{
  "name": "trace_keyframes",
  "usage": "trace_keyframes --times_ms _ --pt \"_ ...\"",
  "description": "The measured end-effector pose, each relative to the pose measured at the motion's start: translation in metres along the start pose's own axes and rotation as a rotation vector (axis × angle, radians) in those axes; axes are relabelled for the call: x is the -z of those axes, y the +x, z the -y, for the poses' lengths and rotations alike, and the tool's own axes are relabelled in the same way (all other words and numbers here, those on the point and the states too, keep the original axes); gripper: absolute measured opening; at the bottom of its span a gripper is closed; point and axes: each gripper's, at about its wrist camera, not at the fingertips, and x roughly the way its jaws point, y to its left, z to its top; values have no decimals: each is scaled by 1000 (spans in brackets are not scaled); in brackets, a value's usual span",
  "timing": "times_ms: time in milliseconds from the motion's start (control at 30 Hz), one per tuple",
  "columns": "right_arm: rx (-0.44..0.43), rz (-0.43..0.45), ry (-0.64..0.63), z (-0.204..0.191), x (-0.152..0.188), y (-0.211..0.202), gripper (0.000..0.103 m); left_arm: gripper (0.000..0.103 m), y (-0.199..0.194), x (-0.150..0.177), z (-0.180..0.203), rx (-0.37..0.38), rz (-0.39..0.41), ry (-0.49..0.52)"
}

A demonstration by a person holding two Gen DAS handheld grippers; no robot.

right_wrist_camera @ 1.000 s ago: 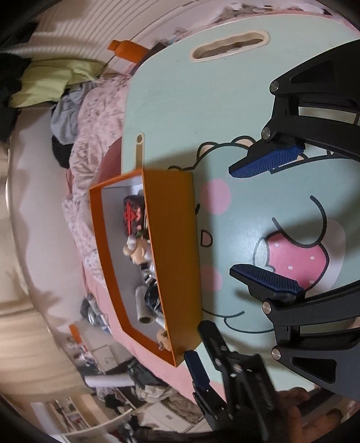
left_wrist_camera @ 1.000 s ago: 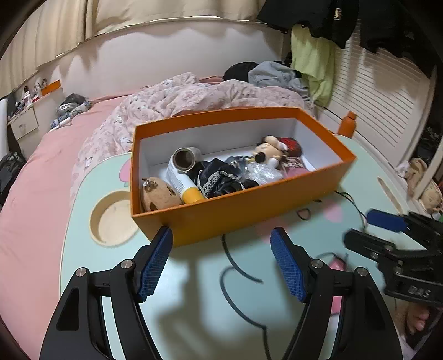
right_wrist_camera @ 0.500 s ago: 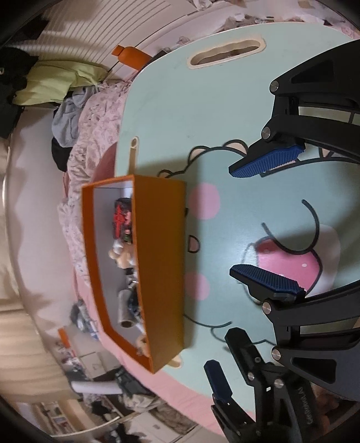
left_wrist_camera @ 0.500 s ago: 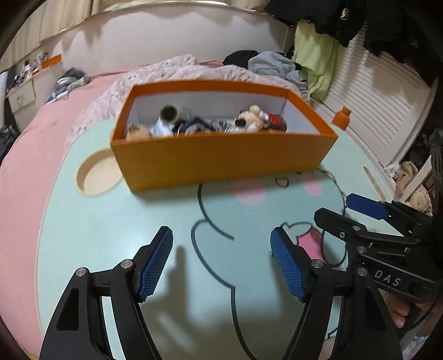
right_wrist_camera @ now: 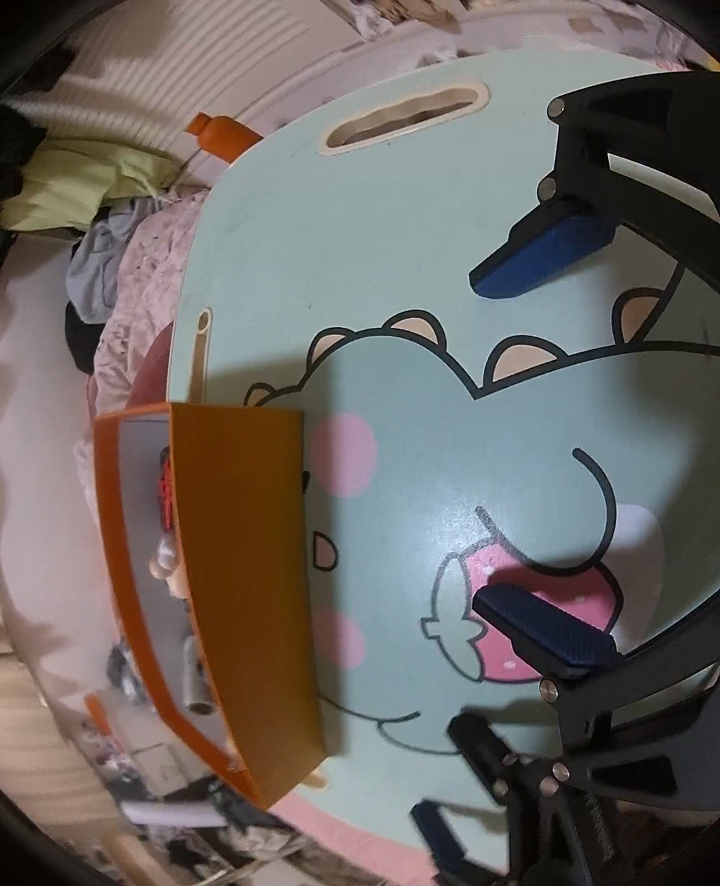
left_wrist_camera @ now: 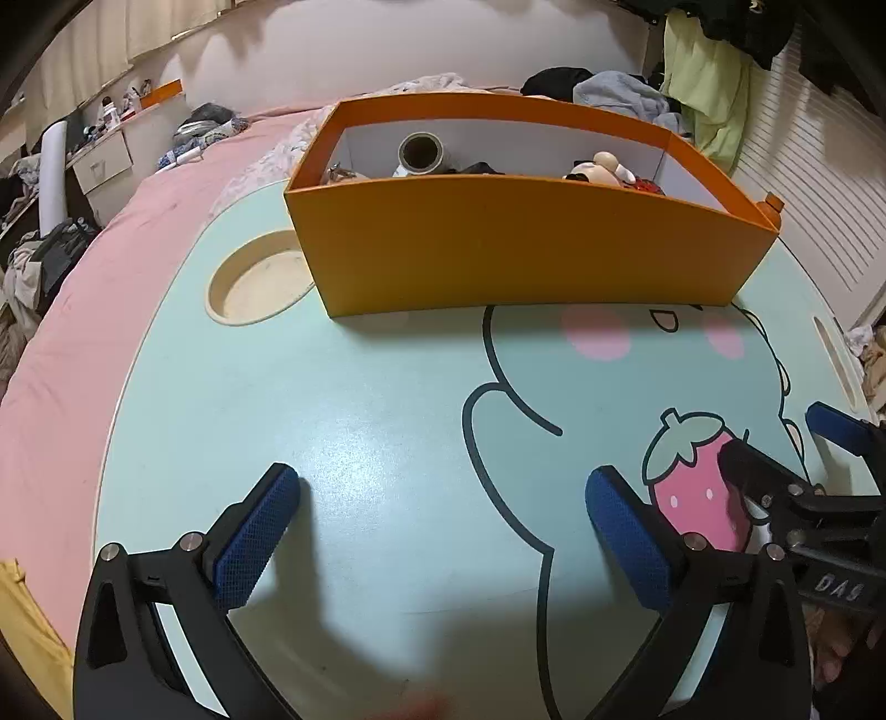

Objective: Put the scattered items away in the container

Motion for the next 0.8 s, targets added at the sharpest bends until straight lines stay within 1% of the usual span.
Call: trace_keyframes --times_ms 300,533,800 --pt "0 0 0 0 0 0 103 103 0 4 -5 7 0 11" --pt "0 0 0 0 0 0 103 103 4 -3 -3 14 -1 22" --pt "0 -1 -1 0 0 0 103 103 5 -3 1 16 0 27"
